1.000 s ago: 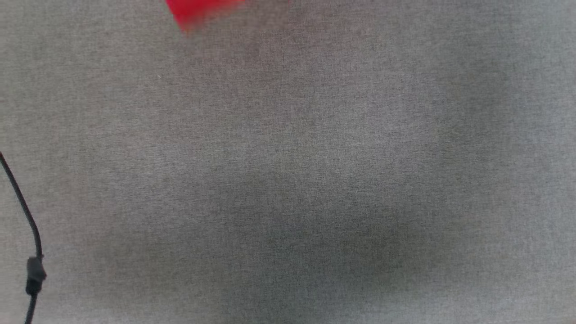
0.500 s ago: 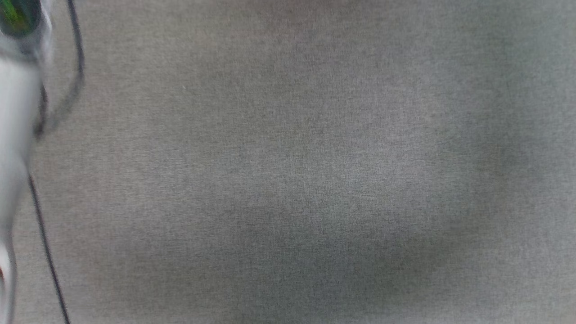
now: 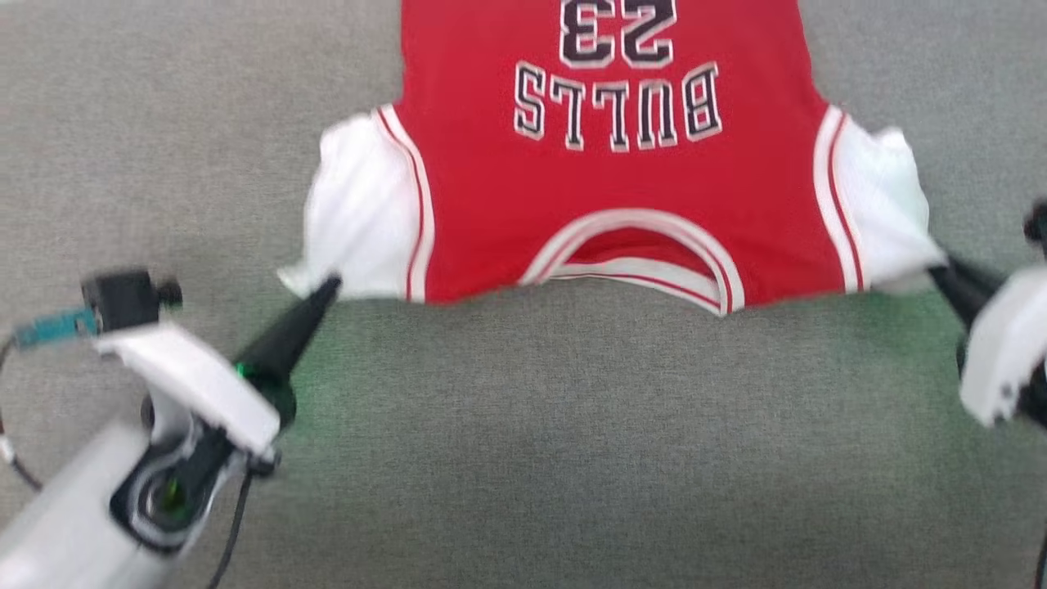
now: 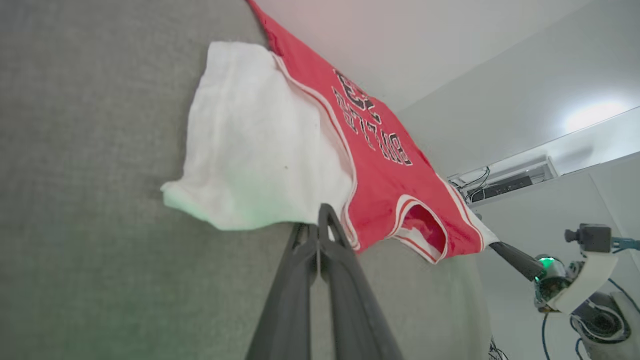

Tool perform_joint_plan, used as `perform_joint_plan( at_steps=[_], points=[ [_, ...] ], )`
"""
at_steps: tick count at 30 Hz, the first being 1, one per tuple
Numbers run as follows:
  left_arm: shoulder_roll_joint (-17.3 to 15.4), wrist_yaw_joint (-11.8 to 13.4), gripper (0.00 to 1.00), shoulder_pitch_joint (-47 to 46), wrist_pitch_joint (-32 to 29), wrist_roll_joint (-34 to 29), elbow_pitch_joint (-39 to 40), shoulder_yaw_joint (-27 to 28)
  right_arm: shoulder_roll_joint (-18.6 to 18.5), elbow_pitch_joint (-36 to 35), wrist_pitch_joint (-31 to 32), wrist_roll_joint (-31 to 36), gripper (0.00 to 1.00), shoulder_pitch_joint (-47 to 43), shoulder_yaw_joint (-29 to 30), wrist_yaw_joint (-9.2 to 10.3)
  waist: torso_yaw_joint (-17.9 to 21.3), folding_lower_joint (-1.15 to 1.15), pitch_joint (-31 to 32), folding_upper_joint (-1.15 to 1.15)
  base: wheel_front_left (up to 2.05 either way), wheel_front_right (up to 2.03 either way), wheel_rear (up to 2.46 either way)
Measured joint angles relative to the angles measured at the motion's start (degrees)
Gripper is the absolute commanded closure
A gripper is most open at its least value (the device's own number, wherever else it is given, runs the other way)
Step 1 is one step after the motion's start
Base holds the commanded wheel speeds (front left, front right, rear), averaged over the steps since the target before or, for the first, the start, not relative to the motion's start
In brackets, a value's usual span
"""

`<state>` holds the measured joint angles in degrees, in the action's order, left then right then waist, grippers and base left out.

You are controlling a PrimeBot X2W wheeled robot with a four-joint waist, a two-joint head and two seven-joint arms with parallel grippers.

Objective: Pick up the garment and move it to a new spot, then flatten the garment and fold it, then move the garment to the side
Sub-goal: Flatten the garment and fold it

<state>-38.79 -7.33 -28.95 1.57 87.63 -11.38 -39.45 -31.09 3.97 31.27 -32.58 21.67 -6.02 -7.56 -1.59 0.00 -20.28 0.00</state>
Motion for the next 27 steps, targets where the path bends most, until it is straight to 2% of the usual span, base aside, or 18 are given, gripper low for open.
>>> perform_joint_plan(
  at_steps=[4,8,18,22,27],
  points=[
    [-3.9,0.0,1.00,6.8,1.1,0.4,4.3,-0.7,0.3,-9.0,5.0,-1.1,1.00,-10.6,5.6,0.00,-0.5,0.00,0.8,0.00,0.00,0.00,0.00],
    [-7.2,-0.1,1.00,12.7,2.6,1.1,8.8,-1.1,2.3,-16.6,10.0,-1.3,1.00,-19.5,9.4,0.00,-0.8,0.00,1.2,0.00,0.00,0.00,0.00],
    [-15.4,-0.1,1.00,26.2,7.1,1.6,18.8,-1.5,6.7,-31.6,19.9,-1.7,1.00,-36.4,17.3,0.00,-1.7,0.00,0.3,0.00,0.00,0.00,0.00],
    [-15.9,-0.1,1.00,27.7,8.0,1.3,21.3,-1.9,8.1,-34.2,20.8,-1.8,1.00,-37.5,19.1,0.00,-2.0,0.00,-0.4,0.00,0.00,0.00,0.00],
    [-14.5,-0.1,1.00,26.7,7.5,0.9,21.2,-2.3,8.2,-32.8,22.1,-1.7,1.00,-36.5,17.2,0.00,-2.2,0.00,-0.8,0.00,0.00,0.00,0.00]
  ],
)
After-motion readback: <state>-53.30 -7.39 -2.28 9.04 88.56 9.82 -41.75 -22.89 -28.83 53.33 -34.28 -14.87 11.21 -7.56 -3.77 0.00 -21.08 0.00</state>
